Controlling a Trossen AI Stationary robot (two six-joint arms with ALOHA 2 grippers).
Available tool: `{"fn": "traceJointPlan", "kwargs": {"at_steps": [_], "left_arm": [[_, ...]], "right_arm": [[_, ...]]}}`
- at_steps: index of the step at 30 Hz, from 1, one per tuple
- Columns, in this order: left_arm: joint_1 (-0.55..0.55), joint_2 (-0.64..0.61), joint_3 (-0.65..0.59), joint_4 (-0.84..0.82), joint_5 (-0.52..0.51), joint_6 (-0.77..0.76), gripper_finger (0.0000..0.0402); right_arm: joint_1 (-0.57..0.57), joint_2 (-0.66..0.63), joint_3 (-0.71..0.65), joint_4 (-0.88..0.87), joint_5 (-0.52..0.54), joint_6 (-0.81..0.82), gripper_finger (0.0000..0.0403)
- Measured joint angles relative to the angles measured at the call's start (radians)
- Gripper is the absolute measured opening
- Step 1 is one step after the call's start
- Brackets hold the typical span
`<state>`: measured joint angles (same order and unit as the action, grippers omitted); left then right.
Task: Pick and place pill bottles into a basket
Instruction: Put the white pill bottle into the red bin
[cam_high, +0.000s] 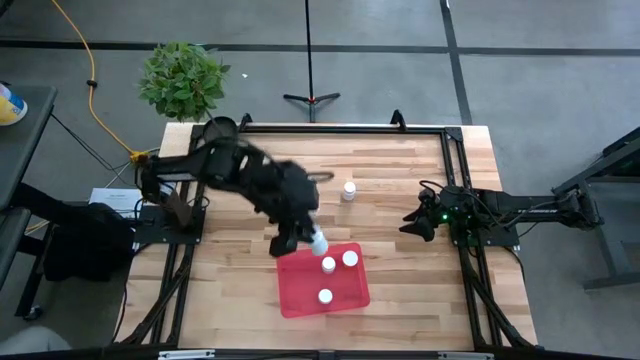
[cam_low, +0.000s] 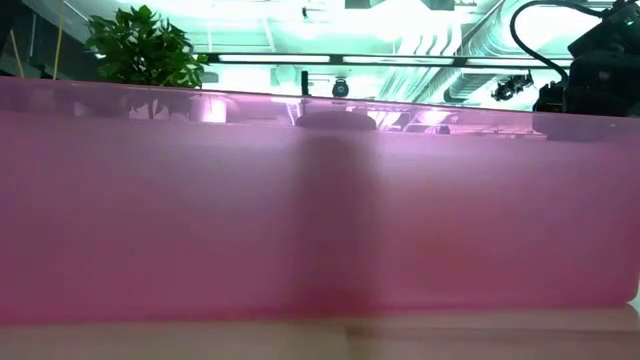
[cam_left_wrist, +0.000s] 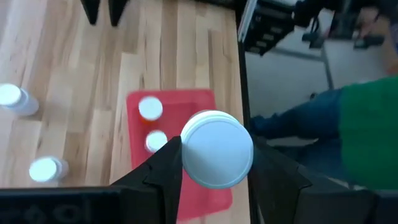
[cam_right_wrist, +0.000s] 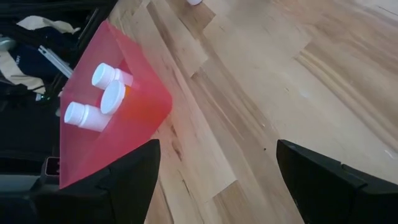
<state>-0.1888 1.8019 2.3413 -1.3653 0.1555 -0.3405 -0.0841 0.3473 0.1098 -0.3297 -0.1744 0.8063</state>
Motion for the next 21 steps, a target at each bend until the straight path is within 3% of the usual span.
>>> {"fn": "traceJointPlan", "kwargs": {"at_steps": [9, 21], "left_arm": [[-0.159, 0.058, 0.001, -0.101, -0.187, -0.042, 0.019], [-0.243, 0.288, 0.0, -0.154, -0.357, -0.111, 0.019]], "right_arm": [[0.0, 0.0, -0.002, 0.119, 0.001, 0.025, 0.0312], [0.0, 0.0, -0.001, 0.29, -0.041, 0.023, 0.0312]]}}
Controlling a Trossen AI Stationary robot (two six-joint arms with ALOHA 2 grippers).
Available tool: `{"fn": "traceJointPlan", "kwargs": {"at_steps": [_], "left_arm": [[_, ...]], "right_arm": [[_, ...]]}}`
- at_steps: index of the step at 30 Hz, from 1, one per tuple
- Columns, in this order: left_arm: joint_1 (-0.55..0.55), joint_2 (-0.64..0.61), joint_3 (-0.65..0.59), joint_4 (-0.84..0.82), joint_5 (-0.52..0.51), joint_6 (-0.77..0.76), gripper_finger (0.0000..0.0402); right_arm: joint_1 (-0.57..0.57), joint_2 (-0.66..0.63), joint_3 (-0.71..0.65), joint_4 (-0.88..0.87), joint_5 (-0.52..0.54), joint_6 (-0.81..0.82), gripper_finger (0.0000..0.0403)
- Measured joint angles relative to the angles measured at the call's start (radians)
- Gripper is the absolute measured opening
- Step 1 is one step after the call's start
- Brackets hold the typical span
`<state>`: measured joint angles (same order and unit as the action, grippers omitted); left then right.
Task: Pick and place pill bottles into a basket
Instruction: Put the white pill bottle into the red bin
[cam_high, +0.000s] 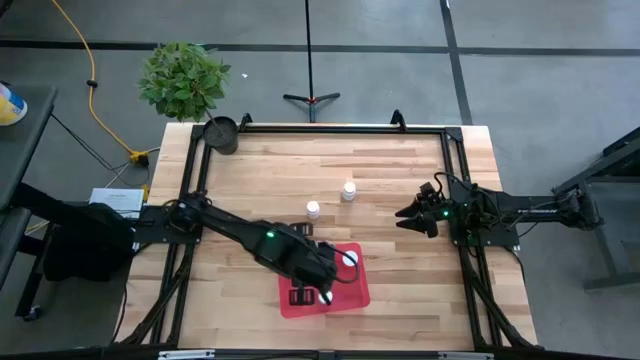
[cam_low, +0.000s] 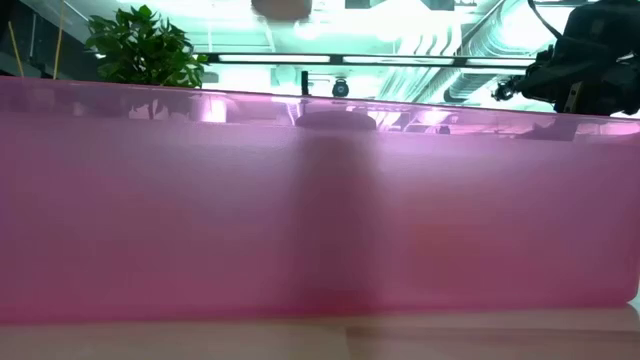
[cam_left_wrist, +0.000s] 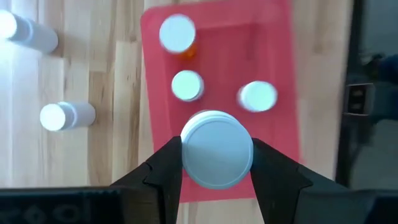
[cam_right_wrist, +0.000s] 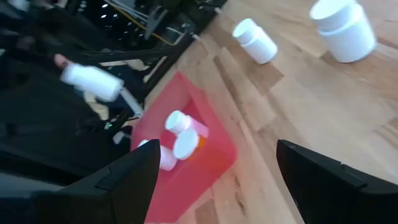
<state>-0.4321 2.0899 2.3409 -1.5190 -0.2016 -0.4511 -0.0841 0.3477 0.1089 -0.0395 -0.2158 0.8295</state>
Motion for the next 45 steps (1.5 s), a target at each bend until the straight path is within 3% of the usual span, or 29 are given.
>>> {"fn": "traceJointPlan", "kwargs": {"at_steps": [7, 19, 29, 45], "left_arm": [[0.007, 0.115, 0.0, -0.007, -0.005, -0.026, 0.019], [0.007, 0.134, 0.0, 0.005, -0.037, -0.149, 0.019], [0.007, 0.131, 0.0, 0.268, 0.03, -0.115, 0.019], [0.074, 0.2, 0.001, 0.398, 0.086, -0.02, 0.019]], "right_arm": [[0.0, -0.001, 0.0, 0.008, -0.056, -0.02, 0.0312], [0.0, -0.002, 0.002, 0.008, -0.093, -0.052, 0.0312], [0.0, -0.002, 0.002, 0.006, -0.113, -0.079, 0.0312], [0.0, -0.002, 0.002, -0.011, -0.132, -0.09, 0.0312]]}}
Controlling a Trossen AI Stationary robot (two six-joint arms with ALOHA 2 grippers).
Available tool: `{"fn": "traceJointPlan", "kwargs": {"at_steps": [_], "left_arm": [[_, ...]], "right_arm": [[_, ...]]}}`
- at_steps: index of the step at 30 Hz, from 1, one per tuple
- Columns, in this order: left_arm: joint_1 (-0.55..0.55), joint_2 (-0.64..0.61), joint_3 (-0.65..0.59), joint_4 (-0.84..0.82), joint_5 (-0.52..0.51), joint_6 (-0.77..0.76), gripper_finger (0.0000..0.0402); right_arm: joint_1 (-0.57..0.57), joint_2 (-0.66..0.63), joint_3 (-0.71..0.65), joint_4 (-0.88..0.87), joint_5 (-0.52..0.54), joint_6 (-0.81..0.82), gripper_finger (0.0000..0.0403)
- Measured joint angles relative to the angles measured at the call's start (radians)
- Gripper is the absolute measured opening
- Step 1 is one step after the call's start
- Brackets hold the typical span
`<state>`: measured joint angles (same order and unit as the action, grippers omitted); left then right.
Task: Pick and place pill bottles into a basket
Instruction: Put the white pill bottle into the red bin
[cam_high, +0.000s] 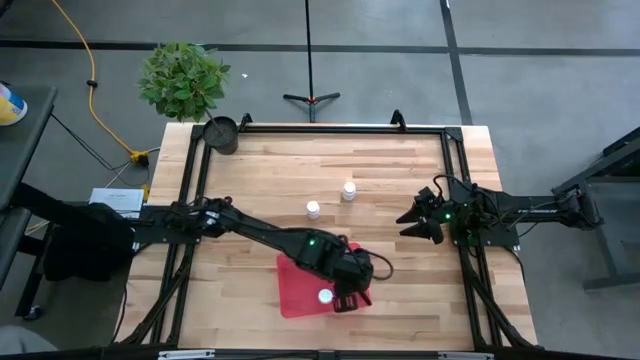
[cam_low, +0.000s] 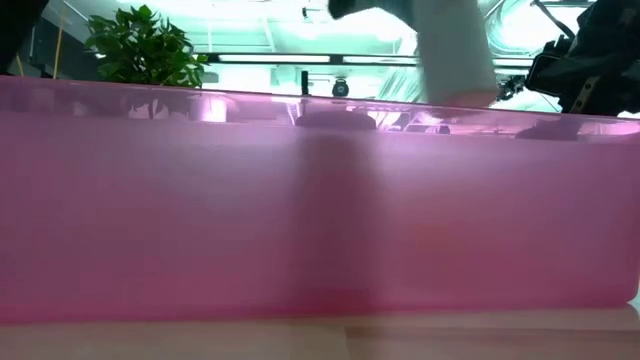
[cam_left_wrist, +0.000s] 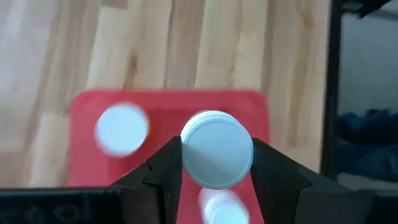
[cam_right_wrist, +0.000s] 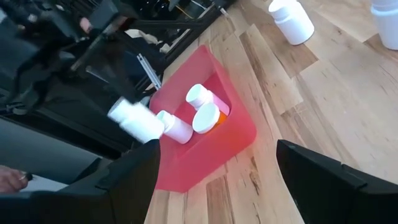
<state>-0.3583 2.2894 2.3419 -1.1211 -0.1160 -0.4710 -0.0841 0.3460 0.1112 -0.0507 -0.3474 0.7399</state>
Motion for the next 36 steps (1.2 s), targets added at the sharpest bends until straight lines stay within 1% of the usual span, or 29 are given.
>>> {"fn": "traceJointPlan", "kwargs": {"at_steps": [1, 3, 5, 7, 9, 11, 12, 13, 16, 18, 20, 31, 36], "left_arm": [[0.003, 0.006, 0.001, 0.015, 0.01, 0.001, 0.019], [0.008, 0.012, -0.003, -0.012, 0.026, 0.006, 0.019], [0.008, 0.027, 0.003, 0.011, 0.028, 0.02, 0.019], [0.005, 0.035, -0.001, -0.02, 0.032, 0.03, 0.019], [0.005, 0.055, -0.001, 0.011, 0.052, 0.031, 0.019], [0.005, 0.063, -0.002, -0.015, 0.058, 0.035, 0.019], [0.005, 0.071, -0.002, -0.003, 0.061, 0.038, 0.019], [0.005, 0.077, 0.002, 0.02, 0.061, 0.039, 0.019], [0.005, 0.085, -0.003, 0.0, 0.058, 0.048, 0.019], [0.006, 0.095, 0.002, 0.034, 0.058, 0.048, 0.019], [0.006, 0.098, -0.001, 0.013, 0.058, 0.05, 0.019], [0.005, 0.131, -0.001, 0.015, 0.053, 0.055, 0.019], [0.006, 0.141, -0.001, 0.01, 0.022, 0.056, 0.019]], "right_arm": [[0.0, 0.0, 0.0, -0.001, -0.001, 0.0, 0.0312], [0.0, 0.001, 0.0, -0.001, -0.001, 0.0, 0.0312], [0.0, 0.0, 0.0, -0.007, -0.001, 0.0, 0.0312], [0.0, 0.0, 0.0, -0.005, -0.001, 0.0, 0.0312], [0.0, 0.001, 0.0, -0.007, -0.002, 0.0, 0.0312], [0.0, 0.001, 0.0, -0.006, -0.001, 0.001, 0.0312], [0.0, 0.0, 0.0, -0.008, -0.001, 0.001, 0.0312], [0.0, -0.001, 0.0, -0.012, -0.002, 0.001, 0.0312], [0.0, 0.004, 0.0, -0.006, -0.003, 0.002, 0.0312], [0.0, 0.002, 0.0, -0.012, -0.003, 0.003, 0.0312], [0.0, 0.0, 0.0, -0.012, -0.003, 0.003, 0.0312], [0.0, 0.0, 0.0, -0.012, -0.003, 0.011, 0.0312], [0.0, 0.001, 0.0, -0.009, -0.003, 0.011, 0.0312]]}}
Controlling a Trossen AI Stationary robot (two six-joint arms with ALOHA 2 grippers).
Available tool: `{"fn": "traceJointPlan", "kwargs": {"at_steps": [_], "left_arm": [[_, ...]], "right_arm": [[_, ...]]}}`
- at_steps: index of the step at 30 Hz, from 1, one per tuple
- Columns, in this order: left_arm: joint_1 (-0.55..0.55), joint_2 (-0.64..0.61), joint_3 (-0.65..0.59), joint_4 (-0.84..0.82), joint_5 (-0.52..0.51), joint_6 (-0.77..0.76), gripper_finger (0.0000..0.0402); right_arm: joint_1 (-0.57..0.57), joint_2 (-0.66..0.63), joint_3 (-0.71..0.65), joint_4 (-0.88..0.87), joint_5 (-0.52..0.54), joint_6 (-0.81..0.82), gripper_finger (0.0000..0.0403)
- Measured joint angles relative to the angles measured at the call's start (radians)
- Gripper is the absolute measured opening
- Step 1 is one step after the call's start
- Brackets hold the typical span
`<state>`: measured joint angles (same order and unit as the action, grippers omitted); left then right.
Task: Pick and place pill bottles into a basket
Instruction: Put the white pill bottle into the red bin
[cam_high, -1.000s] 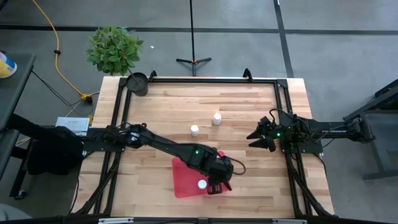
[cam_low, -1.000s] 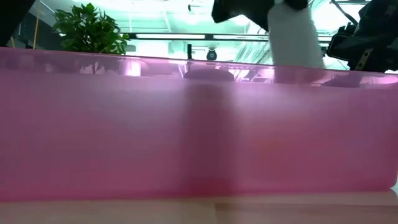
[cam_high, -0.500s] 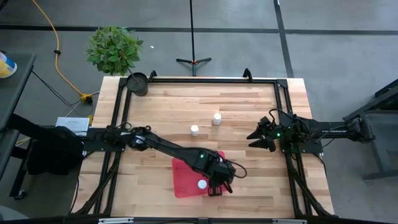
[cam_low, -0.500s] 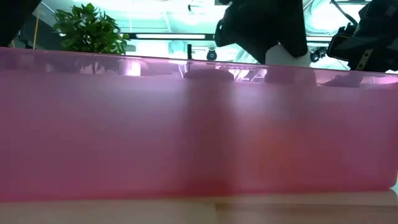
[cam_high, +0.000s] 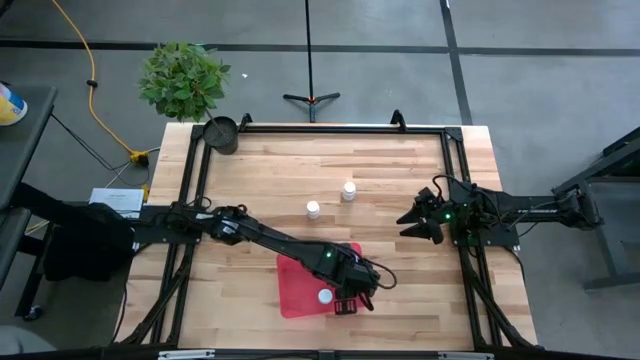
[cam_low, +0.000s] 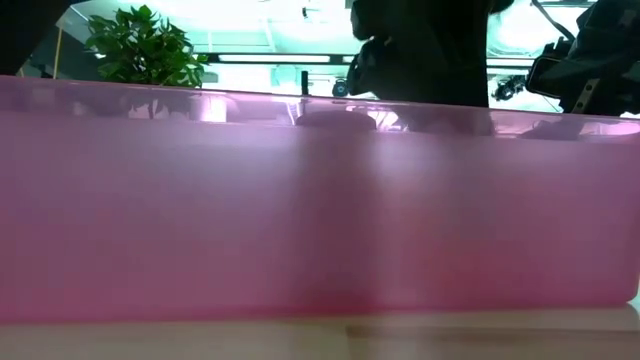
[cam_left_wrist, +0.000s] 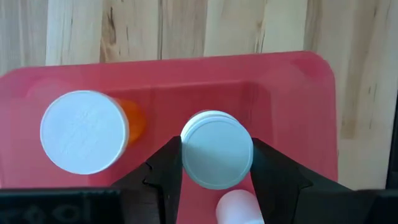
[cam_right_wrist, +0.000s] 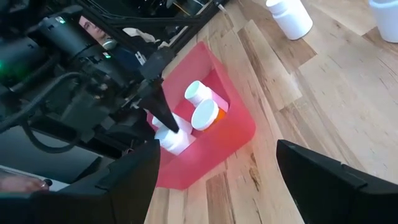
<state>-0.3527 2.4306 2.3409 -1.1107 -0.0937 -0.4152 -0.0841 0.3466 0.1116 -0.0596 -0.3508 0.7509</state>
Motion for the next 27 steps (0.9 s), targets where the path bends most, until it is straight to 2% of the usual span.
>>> {"fn": "traceJointPlan", "kwargs": {"at_steps": [8, 14, 17, 27], "left_arm": [[0.0, -0.001, 0.0, 0.002, -0.005, 0.0, 0.0191], [0.0, -0.002, 0.0, 0.005, -0.009, 0.0, 0.0246], [0.0, -0.002, 0.0, 0.007, -0.009, 0.0, 0.0261], [0.0, -0.002, 0.0, 0.01, -0.013, 0.019, 0.0251]], "right_arm": [[0.0, 0.0, 0.0, -0.003, 0.0, -0.002, 0.0312], [0.0, 0.0, 0.0, -0.003, 0.0, -0.007, 0.0312], [0.0, 0.0, 0.0, -0.003, 0.0, -0.009, 0.0312], [0.0, 0.0, 0.0, -0.003, 0.0, -0.011, 0.0312]]}}
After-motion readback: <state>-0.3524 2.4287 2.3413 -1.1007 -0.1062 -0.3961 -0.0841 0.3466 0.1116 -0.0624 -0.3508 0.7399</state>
